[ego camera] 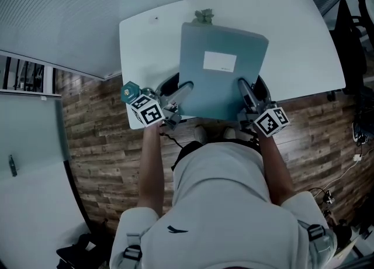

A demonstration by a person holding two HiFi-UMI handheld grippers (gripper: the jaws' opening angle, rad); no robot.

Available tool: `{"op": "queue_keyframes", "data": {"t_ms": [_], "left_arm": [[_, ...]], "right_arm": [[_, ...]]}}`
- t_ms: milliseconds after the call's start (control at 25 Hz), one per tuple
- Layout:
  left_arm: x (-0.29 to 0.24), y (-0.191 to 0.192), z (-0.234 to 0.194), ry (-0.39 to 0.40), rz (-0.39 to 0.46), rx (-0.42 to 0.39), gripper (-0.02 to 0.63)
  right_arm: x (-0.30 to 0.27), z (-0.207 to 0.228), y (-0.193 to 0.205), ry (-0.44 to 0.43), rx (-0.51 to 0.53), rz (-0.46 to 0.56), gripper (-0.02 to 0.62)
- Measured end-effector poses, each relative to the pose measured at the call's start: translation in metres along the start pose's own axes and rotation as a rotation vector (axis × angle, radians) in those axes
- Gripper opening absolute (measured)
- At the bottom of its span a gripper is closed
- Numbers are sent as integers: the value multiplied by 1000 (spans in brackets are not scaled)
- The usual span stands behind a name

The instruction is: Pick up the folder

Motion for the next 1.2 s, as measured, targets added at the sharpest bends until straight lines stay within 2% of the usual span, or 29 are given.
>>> {"op": "queue_keyframes", "data": {"t_ms": [200, 360, 440, 560, 640, 760, 840, 1000, 1120, 1200], "left_arm": [[10, -12, 16, 50, 70, 17, 316], [16, -8, 19, 119, 84, 79, 319], [14, 0, 26, 180, 5, 83, 320], [2, 20, 46, 316, -215, 30, 325], [-1, 30, 52, 364, -248, 20, 333], [-2, 32, 48, 369, -224, 64, 333], [-2, 29, 48, 371, -218, 67, 333], [-3, 20, 64, 369, -191, -17, 327], [-1, 14, 79, 357, -142, -115, 312], [2, 13, 86, 346, -106, -151, 305]], "right_arm": [[-2, -6, -17, -97, -6, 11, 348], [-2, -5, -29, -181, -44, -30, 341], [-5, -7, -33, -230, -37, -89, 339], [-9, -15, -32, -321, -6, -218, 333], [-8, -17, -32, -332, 10, -259, 359], [-4, -15, -36, -330, -14, -257, 328], [-4, -17, -37, -336, -6, -256, 334], [-2, -27, -51, -359, 36, -229, 336], [-3, -35, -61, -376, 86, -198, 342], [-4, -40, -67, -385, 117, -183, 342]]}}
Point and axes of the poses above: the fingertips, and each gripper's own axes: x backward along the fingers, z to its right, y out of its underside, the point moved 10 cm from there along x, backward along the fingers, and after that the axes turned 6 degrees about -y, right-handed, at the moved point
